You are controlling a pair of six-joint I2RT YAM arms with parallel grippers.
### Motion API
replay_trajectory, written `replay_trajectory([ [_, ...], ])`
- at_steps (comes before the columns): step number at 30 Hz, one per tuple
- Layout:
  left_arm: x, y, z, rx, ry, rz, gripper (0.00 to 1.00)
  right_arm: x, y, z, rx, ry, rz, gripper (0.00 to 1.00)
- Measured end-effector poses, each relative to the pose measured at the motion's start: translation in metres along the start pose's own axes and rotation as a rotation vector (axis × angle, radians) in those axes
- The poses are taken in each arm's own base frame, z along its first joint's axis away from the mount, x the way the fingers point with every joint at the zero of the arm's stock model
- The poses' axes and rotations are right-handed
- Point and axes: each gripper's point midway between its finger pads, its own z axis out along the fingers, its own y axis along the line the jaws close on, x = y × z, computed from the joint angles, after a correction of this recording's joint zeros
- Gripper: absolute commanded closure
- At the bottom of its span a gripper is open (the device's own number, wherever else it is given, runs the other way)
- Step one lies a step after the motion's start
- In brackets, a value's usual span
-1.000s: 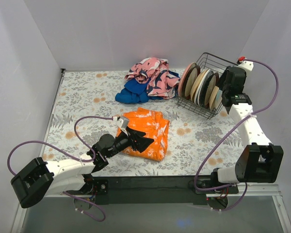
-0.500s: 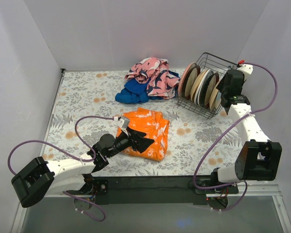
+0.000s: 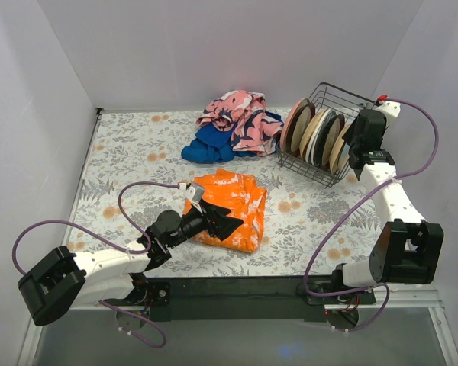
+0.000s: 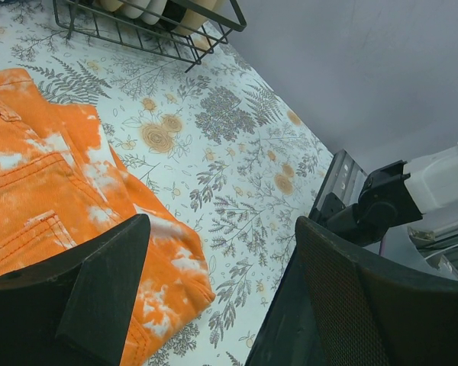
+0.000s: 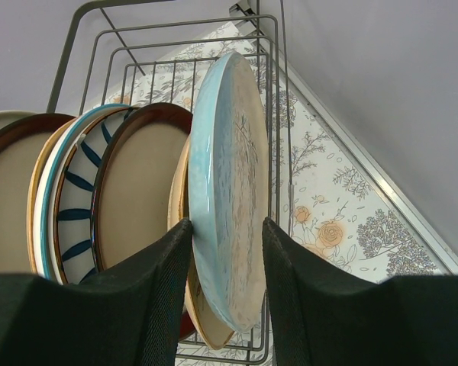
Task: Unload the plates from the dish rack
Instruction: Unload the plate from the dish rack.
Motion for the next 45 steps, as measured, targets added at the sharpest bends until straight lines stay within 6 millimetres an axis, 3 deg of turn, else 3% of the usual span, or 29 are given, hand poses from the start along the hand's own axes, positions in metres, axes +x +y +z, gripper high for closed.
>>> replay_trajectory([
  [28, -0.003, -0.002, 0.002, 0.006, -0.004, 0.001, 0.26, 0.010, -0.006, 0.003, 0.036, 0.021, 0.020, 0.53],
  [36, -0.003, -0.002, 0.002, 0.003, -0.005, 0.001, 0.26, 0.027, -0.008, 0.013, 0.055, 0.070, -0.002, 0.57],
  [45, -0.003, -0.001, 0.002, 0.000, -0.006, 0.001, 0.26, 0.028, -0.008, 0.013, 0.054, 0.072, -0.010, 0.62],
])
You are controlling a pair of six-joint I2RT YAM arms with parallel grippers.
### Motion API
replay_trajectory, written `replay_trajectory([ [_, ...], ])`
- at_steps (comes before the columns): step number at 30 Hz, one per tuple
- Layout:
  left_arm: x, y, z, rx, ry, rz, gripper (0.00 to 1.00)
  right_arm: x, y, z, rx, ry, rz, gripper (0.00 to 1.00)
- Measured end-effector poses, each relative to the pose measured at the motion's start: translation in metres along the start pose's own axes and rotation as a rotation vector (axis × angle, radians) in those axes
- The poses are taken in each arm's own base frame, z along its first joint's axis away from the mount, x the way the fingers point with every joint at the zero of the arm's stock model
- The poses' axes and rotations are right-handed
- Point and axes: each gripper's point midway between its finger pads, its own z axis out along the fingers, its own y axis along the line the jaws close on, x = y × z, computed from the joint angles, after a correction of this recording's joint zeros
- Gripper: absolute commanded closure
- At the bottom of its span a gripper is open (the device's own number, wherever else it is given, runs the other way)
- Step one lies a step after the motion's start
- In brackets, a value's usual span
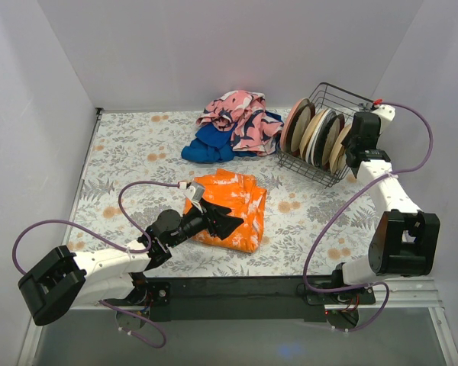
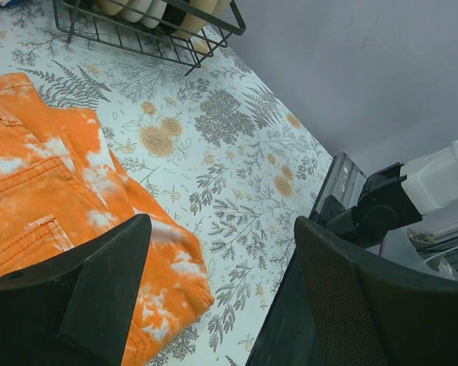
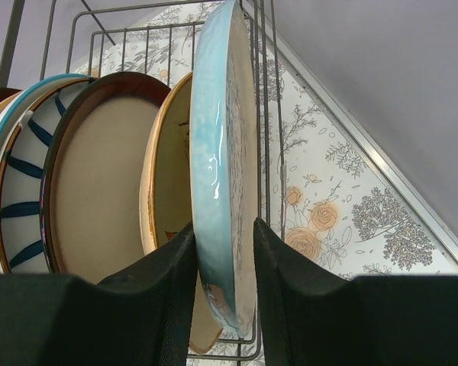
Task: Unload the plates from the dish rack
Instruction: Unload the plate from the dish rack.
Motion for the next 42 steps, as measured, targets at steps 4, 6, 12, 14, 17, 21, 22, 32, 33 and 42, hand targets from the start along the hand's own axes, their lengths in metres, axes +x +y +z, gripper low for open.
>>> replay_trajectory([
  [4, 0.0002, 0.0004, 0.0000, -0.002, 0.000, 0.000, 0.26, -0.0016, -0.0002, 0.0003, -0.002, -0.006, -0.017, 0.63],
  [6, 0.0002, 0.0005, 0.0000, -0.003, 0.000, 0.000, 0.26, -0.0022, -0.0003, 0.0004, -0.003, -0.010, -0.025, 0.63],
  [12, 0.0002, 0.0020, 0.0003, -0.010, -0.001, 0.000, 0.26, -0.0026, 0.0012, 0.0014, -0.016, -0.023, -0.030, 0.60],
  [14, 0.0011, 0.0025, 0.0002, -0.011, 0.002, -0.002, 0.26, -0.0026, 0.0017, 0.0014, -0.019, -0.023, -0.034, 0.60],
  [17, 0.0011, 0.0023, 0.0001, -0.011, 0.002, -0.002, 0.26, -0.0027, 0.0015, 0.0015, -0.020, -0.024, -0.040, 0.60],
  [21, 0.0005, 0.0019, 0.0000, -0.010, 0.001, -0.002, 0.26, -0.0010, 0.0028, 0.0026, -0.030, -0.027, -0.042, 0.60],
  [22, 0.0006, 0.0020, 0.0000, -0.010, 0.001, -0.002, 0.26, -0.0008, 0.0036, 0.0027, -0.035, -0.027, -0.041, 0.60],
  [32, -0.0009, -0.0013, -0.0007, 0.002, -0.002, -0.011, 0.26, 0.0003, 0.0060, 0.0060, -0.044, -0.031, -0.042, 0.70],
  [33, -0.0011, -0.0015, -0.0007, 0.002, -0.002, -0.011, 0.26, 0.0004, 0.0062, 0.0064, -0.044, -0.031, -0.042, 0.71],
  [42, -0.0009, -0.0017, -0.0008, 0.004, -0.001, -0.011, 0.26, 0.0006, 0.0081, 0.0049, -0.059, -0.032, -0.043, 0.99],
])
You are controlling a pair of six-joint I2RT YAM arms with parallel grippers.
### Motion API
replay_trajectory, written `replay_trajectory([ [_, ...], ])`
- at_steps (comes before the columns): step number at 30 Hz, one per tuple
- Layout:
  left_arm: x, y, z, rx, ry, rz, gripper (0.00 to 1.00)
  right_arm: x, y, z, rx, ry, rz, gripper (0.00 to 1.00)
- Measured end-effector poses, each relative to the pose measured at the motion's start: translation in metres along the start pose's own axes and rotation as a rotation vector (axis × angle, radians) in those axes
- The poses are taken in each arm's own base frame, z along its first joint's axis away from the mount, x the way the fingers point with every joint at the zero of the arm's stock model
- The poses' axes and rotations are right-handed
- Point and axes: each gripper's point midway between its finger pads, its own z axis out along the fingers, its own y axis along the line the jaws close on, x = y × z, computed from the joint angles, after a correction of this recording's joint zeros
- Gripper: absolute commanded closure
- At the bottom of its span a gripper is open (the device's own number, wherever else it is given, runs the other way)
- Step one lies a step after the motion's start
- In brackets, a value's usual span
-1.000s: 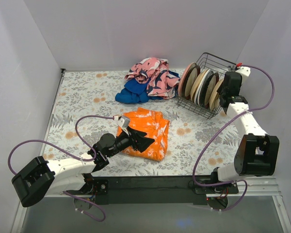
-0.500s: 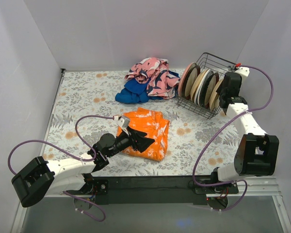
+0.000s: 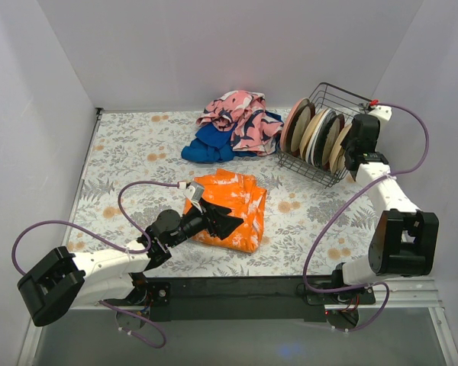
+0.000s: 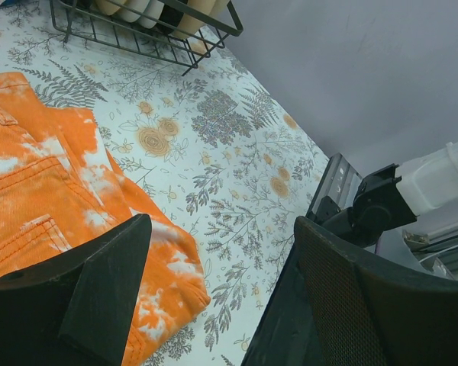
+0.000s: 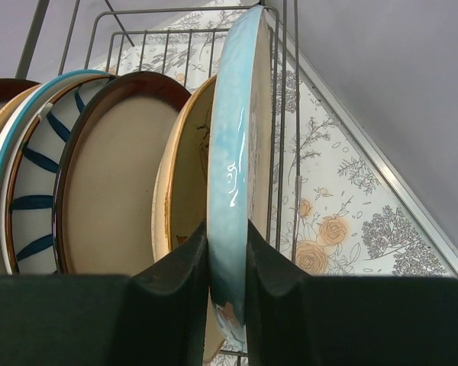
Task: Unload the plates from the dish rack
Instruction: Unload the plate from the dish rack.
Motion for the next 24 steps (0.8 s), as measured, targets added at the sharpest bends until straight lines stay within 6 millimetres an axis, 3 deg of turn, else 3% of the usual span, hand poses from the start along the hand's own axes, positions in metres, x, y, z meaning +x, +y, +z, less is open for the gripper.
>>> replay_trajectory([
  [10, 0.000, 0.000, 0.000, 0.000, 0.000, 0.000, 0.26, 0.000, -0.003, -0.009, -0.003, 0.011, -0.019, 0.99],
  [24, 0.000, 0.000, 0.000, 0.000, 0.000, 0.000, 0.26, -0.025, -0.003, -0.034, -0.036, -0.045, -0.007, 0.99],
])
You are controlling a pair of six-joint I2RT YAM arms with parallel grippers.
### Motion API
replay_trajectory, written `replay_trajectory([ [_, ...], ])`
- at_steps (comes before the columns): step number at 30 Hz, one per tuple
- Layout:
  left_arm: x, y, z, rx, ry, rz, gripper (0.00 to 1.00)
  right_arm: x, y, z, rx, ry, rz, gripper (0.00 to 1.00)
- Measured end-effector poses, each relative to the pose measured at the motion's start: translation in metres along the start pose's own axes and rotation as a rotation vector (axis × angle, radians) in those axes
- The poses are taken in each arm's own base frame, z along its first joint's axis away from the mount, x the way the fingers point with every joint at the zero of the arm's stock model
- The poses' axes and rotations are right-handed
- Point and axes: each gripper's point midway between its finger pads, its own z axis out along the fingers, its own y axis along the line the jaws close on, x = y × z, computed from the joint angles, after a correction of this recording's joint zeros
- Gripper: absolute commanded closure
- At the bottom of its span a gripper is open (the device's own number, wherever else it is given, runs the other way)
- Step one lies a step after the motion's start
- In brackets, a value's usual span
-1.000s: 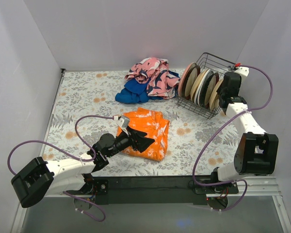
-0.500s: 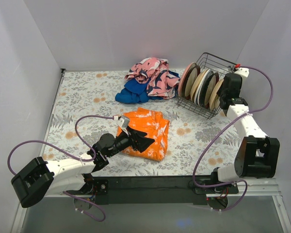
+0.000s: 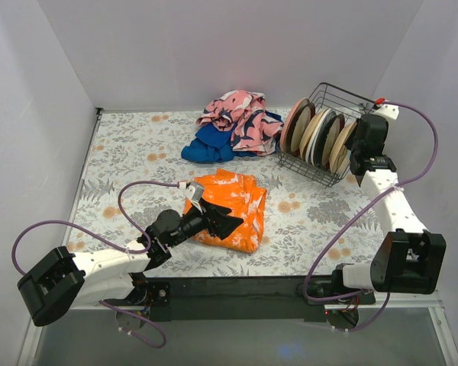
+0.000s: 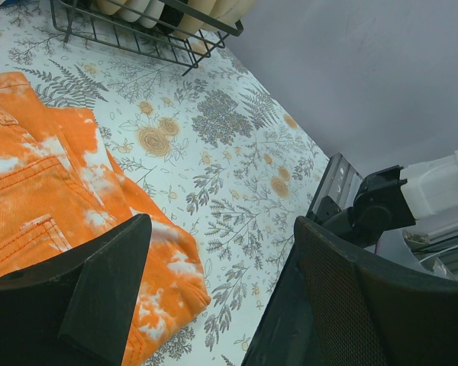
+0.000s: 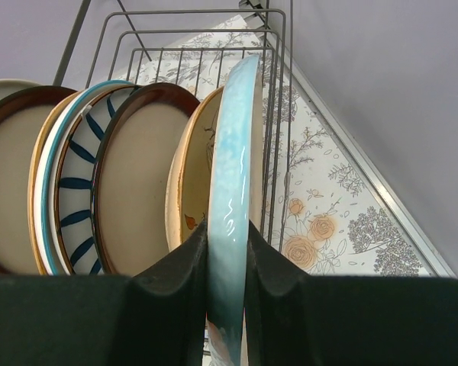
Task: Unload the plates from the dish rack
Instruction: Unload the plate from the dish rack.
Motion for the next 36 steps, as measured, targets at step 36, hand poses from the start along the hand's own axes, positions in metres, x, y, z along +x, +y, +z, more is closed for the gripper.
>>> replay_trajectory([
  [36, 0.000, 0.000, 0.000, -0.003, -0.002, 0.000, 0.27, -0.043, 0.001, -0.075, -0.093, -0.031, 0.076, 0.99],
])
